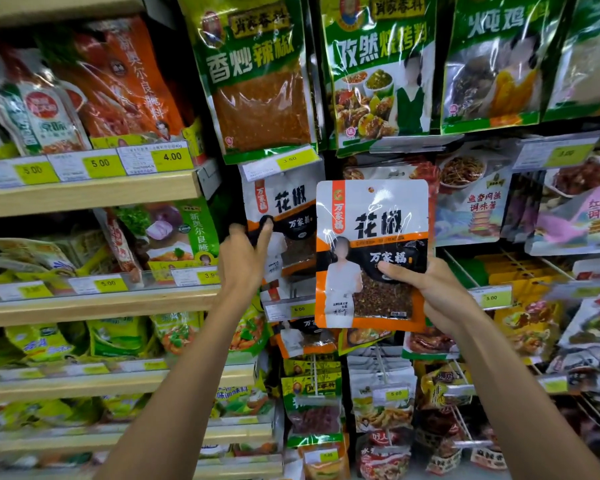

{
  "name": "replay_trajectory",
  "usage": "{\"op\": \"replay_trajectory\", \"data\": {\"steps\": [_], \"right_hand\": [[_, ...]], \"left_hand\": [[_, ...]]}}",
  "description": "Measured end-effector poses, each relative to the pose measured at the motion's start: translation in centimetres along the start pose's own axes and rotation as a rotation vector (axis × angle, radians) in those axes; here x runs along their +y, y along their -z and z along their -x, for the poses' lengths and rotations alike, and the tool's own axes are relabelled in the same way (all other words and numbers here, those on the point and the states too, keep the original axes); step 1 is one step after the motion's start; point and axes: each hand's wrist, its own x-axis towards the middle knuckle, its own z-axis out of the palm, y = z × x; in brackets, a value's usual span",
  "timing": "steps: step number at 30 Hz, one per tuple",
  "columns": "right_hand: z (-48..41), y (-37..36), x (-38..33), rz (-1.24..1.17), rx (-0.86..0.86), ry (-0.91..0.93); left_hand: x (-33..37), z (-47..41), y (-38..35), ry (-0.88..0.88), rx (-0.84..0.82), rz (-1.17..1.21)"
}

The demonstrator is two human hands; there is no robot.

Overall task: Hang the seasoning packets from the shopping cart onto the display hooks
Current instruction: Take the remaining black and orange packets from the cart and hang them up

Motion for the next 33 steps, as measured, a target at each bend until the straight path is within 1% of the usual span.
{"op": "replay_trajectory", "data": {"steps": [2, 3, 6, 7, 8, 9, 12, 14, 16, 23, 30, 33], "right_hand": [[-0.4, -0.9, -0.2, 0.002, -0.025, -0.003], [-0.6, -1.4, -0.3, 0.006, -0.033, -0.008], [-1.3, -3.0, -0.2, 0.028, -0.047, -0.028], [-1.4, -3.6, -0.2, 0.04, -0.06, -0.038], [-1.5, -4.1, -0.1, 0.046, -0.072, -0.048], [-1.6, -4.7, 0.0, 0.047, -0.081, -0.057], [-2.0, -5.9, 0.3, 0.066, -0.112, -0.046], [-2.5, -6.6, 0.3, 0.077, -0.135, -0.04], [-3.1, -7.2, -0.1, 0.083, -0.138, -0.043], [-5.5, -9.0, -0.9, 0.126, -0.126, -0.005], [-6.6, -10.1, -1.1, 0.139, -0.134, -0.033], [-7.0, -9.9, -0.8, 0.137, -0.1, -0.042]], "left_hand": [[-0.1, 1.4, 1.6, -0.111, 0.182, -0.192], [-0.1, 1.6, 2.7, -0.201, 0.276, -0.231], [-0.1, 0.1, 5.8, -0.581, 0.57, -0.321], [-0.3, -1.0, 6.7, -0.659, 0.665, -0.376], [-0.7, -2.1, 7.4, -0.694, 0.725, -0.437], [-1.0, -3.2, 8.0, -0.698, 0.75, -0.494], [-2.7, -5.4, 8.5, -0.678, 0.702, -0.601], [-3.6, -6.0, 8.4, -0.673, 0.645, -0.617], [-4.1, -6.2, 8.3, -0.679, 0.627, -0.607], [-4.5, -6.6, 7.9, -0.7, 0.674, -0.558], [-4.8, -6.7, 7.8, -0.722, 0.697, -0.54], [-4.8, -6.8, 7.8, -0.719, 0.697, -0.539]]}}
